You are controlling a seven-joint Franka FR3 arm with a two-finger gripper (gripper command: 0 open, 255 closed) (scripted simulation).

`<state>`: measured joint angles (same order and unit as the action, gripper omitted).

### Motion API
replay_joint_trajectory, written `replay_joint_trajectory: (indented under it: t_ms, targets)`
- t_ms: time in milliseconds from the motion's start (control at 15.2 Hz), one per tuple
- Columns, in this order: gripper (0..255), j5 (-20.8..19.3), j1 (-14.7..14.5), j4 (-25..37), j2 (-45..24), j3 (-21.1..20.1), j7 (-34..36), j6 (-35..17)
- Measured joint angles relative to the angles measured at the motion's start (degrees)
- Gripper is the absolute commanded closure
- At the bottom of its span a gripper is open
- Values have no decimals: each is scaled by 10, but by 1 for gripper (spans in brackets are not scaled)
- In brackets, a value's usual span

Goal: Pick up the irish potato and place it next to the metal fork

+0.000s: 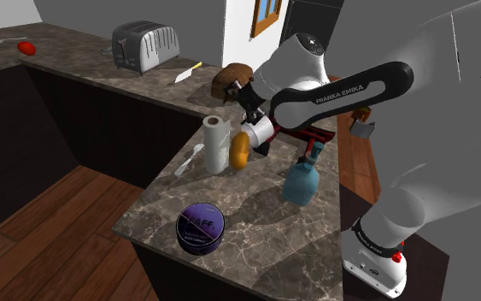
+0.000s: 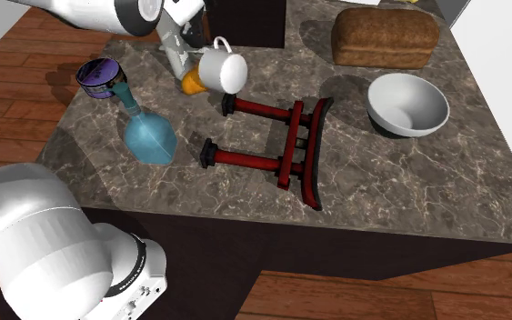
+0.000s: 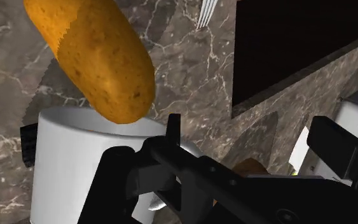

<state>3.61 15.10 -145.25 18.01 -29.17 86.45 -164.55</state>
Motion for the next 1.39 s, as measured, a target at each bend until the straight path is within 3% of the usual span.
replay_joint_trajectory:
  t_ms: [132,330,462,528,990,1386]
  targets:
    - [0,-19,16,12,-5,-18,14,40]
    - [0,-133,82,83,-52,-108,92,196]
    - [0,-203,100,132,-97,-156,134,320]
    - [0,-229,105,146,-115,-166,148,355]
    - [0,-299,117,137,-167,-172,192,353]
    - [0,-306,117,134,-173,-172,197,348]
